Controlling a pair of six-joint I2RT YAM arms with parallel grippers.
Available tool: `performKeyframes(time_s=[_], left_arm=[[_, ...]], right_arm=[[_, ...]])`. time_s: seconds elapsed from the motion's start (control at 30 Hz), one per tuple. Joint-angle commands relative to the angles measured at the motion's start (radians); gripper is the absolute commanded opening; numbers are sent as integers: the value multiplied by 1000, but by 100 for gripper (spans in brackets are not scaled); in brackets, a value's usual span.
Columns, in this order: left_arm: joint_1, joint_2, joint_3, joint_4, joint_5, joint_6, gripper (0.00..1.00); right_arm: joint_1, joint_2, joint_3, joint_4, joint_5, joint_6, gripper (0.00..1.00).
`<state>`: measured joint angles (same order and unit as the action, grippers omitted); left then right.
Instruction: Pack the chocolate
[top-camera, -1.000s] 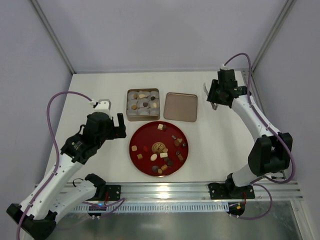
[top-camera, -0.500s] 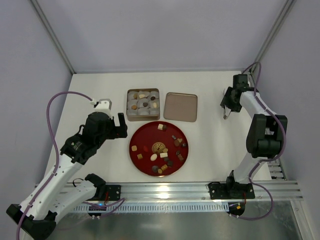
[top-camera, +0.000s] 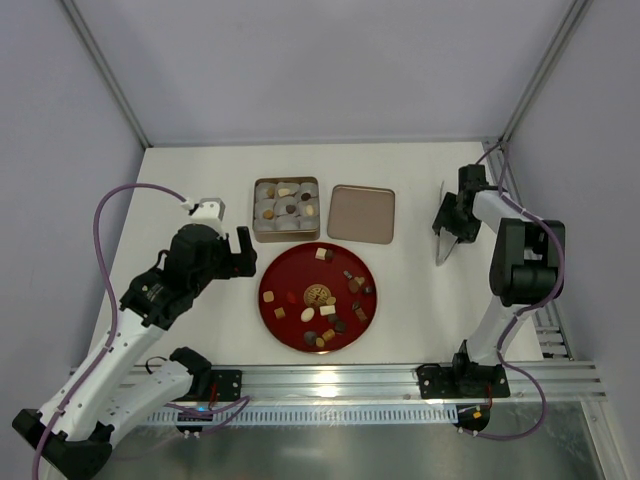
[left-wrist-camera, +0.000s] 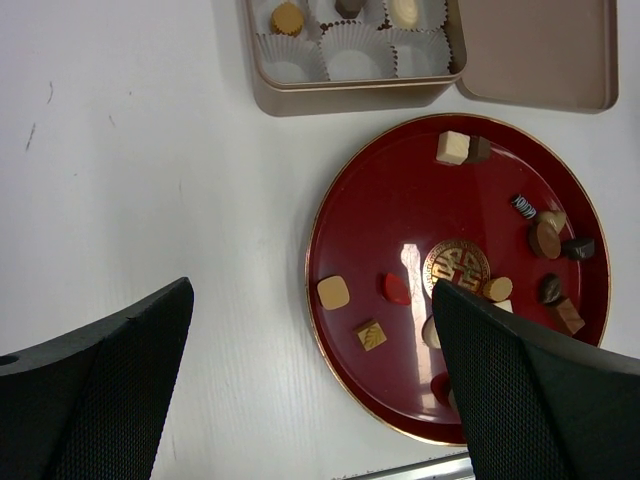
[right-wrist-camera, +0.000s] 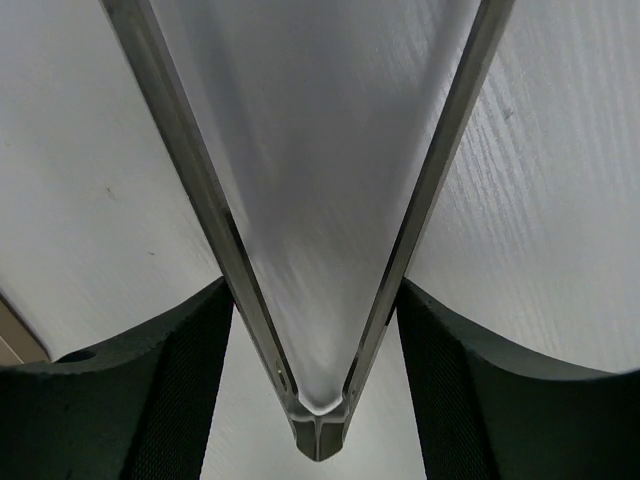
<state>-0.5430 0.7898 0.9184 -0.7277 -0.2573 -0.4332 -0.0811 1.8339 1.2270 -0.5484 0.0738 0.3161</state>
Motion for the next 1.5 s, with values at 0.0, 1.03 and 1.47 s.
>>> performKeyframes(time_s=[0.0, 1.03, 1.47], left_arm=[[0, -4, 7, 51, 21, 16, 100], [0, 87, 94, 44, 75, -19, 100], [0, 360, 257, 131, 300, -96, 99]], right_arm=[[-5, 7, -12, 31, -23, -11, 68], [202, -115, 213, -79, -49, 11, 77], [228, 175, 305, -5, -147, 15, 57]])
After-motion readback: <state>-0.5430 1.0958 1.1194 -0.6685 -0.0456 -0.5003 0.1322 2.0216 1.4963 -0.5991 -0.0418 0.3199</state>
